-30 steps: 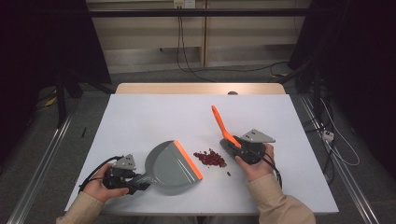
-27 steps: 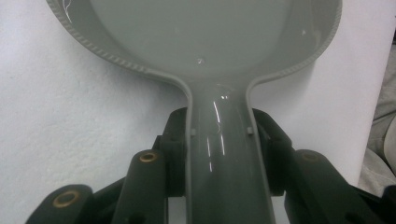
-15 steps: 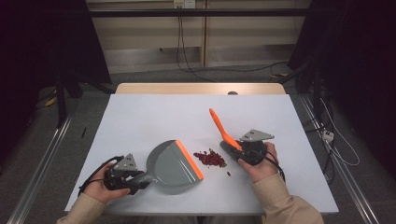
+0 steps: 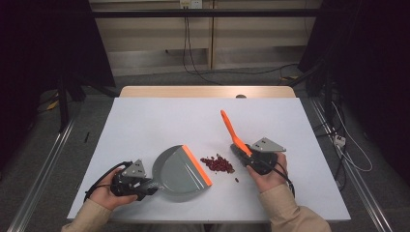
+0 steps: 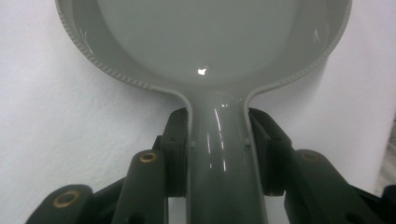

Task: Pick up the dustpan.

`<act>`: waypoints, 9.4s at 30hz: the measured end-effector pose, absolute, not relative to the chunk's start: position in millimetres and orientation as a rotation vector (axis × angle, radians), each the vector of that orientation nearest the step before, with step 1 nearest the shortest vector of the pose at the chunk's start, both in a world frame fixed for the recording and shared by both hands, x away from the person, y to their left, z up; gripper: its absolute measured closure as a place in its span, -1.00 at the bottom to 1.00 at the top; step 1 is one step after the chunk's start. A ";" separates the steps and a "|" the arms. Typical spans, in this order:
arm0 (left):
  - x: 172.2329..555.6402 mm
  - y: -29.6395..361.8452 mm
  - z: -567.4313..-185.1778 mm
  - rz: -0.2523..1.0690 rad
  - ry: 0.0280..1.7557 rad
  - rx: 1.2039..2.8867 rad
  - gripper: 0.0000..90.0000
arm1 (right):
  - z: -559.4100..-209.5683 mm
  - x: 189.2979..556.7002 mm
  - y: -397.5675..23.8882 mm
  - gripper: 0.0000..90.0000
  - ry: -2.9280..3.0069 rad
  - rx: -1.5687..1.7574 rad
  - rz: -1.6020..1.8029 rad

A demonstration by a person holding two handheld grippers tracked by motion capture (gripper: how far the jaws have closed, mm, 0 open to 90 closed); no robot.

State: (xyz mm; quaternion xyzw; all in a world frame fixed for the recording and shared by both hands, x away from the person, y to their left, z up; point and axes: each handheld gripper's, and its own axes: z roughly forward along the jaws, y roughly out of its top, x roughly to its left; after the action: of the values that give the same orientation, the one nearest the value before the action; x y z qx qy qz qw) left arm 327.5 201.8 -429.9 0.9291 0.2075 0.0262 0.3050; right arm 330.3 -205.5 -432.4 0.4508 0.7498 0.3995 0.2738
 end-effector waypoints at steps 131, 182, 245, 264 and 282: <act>335.4 172.2 -429.6 -0.085 0.674 2.431 0.38 | -420.7 382.0 -154.8 0.59 2.138 1.132 1.132; 314.1 149.2 -430.6 -0.127 0.656 2.460 0.39 | -433.9 306.3 -122.3 0.58 1.996 1.134 1.267; 320.7 153.3 -428.0 -0.156 0.617 2.483 0.39 | -427.7 352.9 -197.3 0.59 2.119 1.293 1.136; 321.7 149.2 -426.7 -0.159 0.629 2.481 0.39 | -448.4 323.4 -194.5 0.59 2.012 1.228 1.118; 325.4 130.0 -427.2 -0.134 0.688 2.483 0.39 | -440.3 306.1 -137.5 0.59 1.981 1.246 1.343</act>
State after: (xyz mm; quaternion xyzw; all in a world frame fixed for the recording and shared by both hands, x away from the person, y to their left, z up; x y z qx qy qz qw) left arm 325.4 130.0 -427.2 0.9246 0.2561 -0.0499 0.2774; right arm 306.1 -137.5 -440.3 0.4506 0.7161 0.4856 0.2198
